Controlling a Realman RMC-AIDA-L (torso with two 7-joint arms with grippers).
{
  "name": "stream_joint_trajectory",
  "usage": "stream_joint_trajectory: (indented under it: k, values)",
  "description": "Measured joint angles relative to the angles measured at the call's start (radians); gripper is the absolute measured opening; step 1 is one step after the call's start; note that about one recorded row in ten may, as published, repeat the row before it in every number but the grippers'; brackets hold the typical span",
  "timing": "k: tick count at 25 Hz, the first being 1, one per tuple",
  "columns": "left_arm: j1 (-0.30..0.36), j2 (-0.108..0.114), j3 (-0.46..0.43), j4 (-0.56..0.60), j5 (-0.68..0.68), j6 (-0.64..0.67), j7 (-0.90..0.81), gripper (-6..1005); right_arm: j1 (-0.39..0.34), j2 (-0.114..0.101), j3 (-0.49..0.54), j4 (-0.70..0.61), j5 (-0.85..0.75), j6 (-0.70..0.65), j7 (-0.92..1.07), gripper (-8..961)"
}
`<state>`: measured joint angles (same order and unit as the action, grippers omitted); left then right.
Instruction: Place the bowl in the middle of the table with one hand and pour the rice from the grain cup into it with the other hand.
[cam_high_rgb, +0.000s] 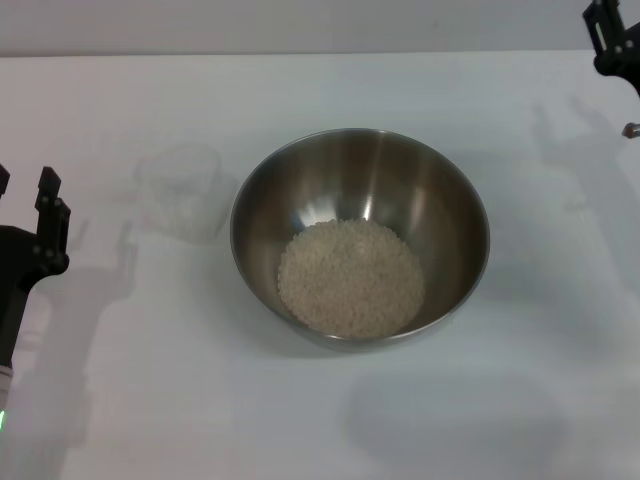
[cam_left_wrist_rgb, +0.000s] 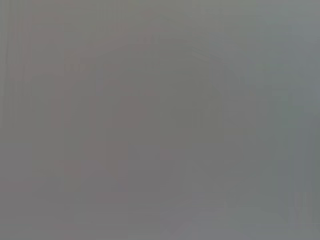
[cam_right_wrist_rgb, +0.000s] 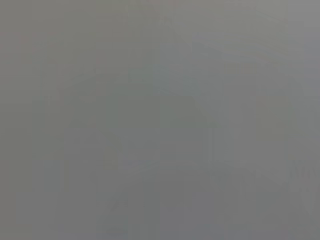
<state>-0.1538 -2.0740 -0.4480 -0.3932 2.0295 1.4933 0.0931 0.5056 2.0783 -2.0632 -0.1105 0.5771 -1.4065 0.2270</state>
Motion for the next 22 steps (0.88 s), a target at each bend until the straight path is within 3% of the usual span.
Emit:
stream_joint_trajectory:
  k: [8, 11, 16, 22]
  values:
    - [-0.028, 0.000, 0.003, 0.004, 0.000, 0.042, -0.065, 490, -0.011, 0.002, -0.001, 0.000, -0.007, -0.003, 0.000, 489]
    - [-0.041, 0.000, 0.013, 0.004, 0.000, 0.053, -0.071, 667, -0.013, 0.003, -0.002, 0.000, -0.008, -0.006, 0.000, 489]
    - [-0.058, 0.000, 0.025, 0.005, 0.000, 0.062, -0.072, 829, -0.010, 0.003, -0.001, 0.000, -0.015, -0.002, 0.000, 490]
    - [-0.063, -0.001, 0.027, 0.005, 0.000, 0.064, -0.072, 829, -0.006, 0.003, -0.001, -0.001, -0.020, 0.002, 0.000, 490]
